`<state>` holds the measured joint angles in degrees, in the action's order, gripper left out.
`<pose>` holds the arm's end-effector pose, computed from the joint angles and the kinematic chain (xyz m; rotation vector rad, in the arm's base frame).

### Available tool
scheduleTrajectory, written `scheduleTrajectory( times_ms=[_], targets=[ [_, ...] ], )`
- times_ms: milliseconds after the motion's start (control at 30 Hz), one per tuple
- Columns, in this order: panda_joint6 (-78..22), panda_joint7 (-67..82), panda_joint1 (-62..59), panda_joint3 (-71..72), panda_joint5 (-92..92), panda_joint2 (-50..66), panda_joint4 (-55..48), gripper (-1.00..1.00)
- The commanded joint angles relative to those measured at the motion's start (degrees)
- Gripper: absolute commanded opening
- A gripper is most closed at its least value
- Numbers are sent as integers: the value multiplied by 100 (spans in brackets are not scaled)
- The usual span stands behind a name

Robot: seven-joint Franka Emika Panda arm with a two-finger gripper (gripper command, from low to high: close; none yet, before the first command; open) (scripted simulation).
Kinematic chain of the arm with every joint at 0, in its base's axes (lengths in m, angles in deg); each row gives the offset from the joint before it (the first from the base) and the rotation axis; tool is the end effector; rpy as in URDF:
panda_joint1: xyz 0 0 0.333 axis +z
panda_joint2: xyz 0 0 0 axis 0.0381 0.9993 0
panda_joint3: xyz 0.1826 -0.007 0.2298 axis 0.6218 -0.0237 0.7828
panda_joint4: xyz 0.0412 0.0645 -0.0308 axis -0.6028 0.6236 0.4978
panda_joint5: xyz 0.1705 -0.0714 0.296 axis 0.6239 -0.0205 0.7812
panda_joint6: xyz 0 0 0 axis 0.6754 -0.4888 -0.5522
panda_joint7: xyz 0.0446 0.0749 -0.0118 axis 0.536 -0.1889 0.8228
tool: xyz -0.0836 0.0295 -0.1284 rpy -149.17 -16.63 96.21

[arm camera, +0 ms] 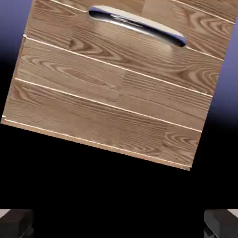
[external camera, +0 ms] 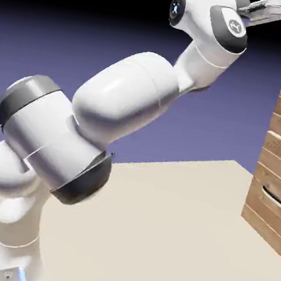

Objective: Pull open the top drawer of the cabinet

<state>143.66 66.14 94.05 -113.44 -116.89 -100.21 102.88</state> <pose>0.5211 -0.0584 0.7260 0.1516 1.5278 0.3976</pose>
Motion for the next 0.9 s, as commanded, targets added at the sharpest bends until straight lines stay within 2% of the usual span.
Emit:
scheduleTrajectory(
  times_ms=[0, 600, 667, 867],
  targets=[
    [-31, 250, 149, -99, -176, -48, -95, 0],
    [-596, 4735, 2831, -1873, -3339, -902, -1797, 0],
    [-605, 4806, 2873, -1901, -3390, -916, -1824, 0],
    [-277, 5420, 3759, -2079, -3180, -1097, -3070, 0]
  ],
)
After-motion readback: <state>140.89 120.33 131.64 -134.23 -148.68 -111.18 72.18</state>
